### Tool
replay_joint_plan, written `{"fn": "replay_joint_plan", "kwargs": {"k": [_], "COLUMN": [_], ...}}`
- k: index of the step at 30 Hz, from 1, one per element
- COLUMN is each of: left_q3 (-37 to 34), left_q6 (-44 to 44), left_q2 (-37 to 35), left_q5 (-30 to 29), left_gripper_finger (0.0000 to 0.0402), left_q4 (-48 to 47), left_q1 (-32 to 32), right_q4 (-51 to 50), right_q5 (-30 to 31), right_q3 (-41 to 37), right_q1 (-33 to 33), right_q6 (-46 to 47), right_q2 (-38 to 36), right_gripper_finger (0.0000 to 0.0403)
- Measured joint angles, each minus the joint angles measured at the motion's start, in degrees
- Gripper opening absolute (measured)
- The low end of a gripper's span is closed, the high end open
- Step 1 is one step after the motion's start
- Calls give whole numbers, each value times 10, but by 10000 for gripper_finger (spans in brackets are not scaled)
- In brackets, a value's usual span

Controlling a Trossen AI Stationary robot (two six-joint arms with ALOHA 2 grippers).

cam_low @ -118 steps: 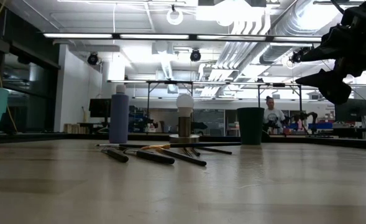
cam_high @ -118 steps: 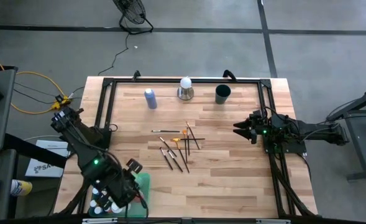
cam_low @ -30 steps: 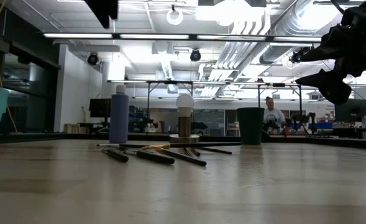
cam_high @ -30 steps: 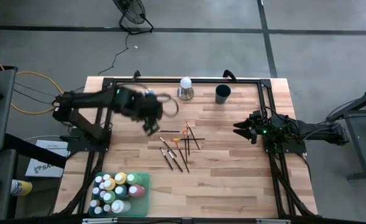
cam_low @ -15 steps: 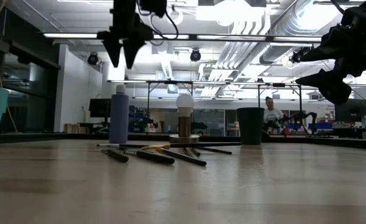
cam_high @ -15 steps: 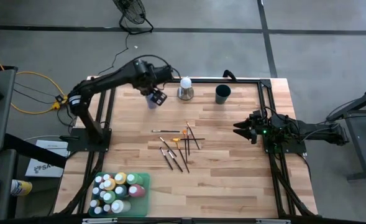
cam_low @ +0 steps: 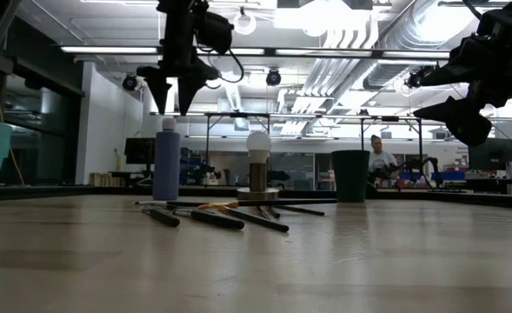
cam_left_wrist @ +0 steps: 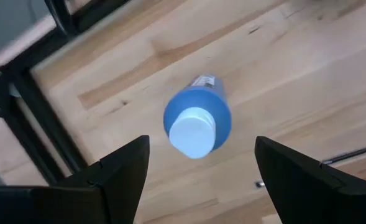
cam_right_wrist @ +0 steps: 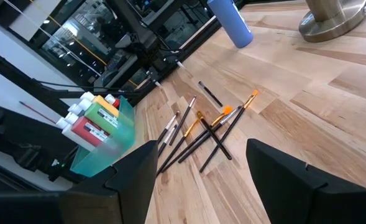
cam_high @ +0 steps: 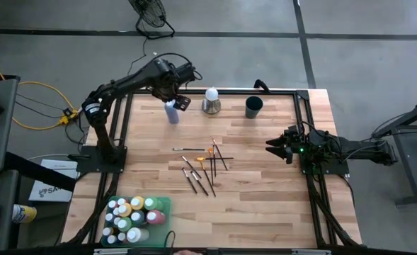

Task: Pick & Place Paint Supplies
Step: Put the purple paint bottle into the green bin

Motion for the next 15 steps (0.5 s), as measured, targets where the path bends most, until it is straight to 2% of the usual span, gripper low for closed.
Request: {"fn": "replay_joint_plan", "kwargs": {"k": [6, 15], "left_q3": [-25, -50], "left_q6": [0, 3], "left_q2": [0, 0], "left_q5": [37, 50], "left_gripper_finger": [285, 275], "left_q4": [19, 42], "left_q1": [20, 27], "right_q4": [0, 0], "right_q5": [0, 0], "right_q3": [0, 0], "right_q1": [0, 0], "right_q6": [0, 0], "right_q2": [0, 0], "right_gripper_finger": [239, 239]}}
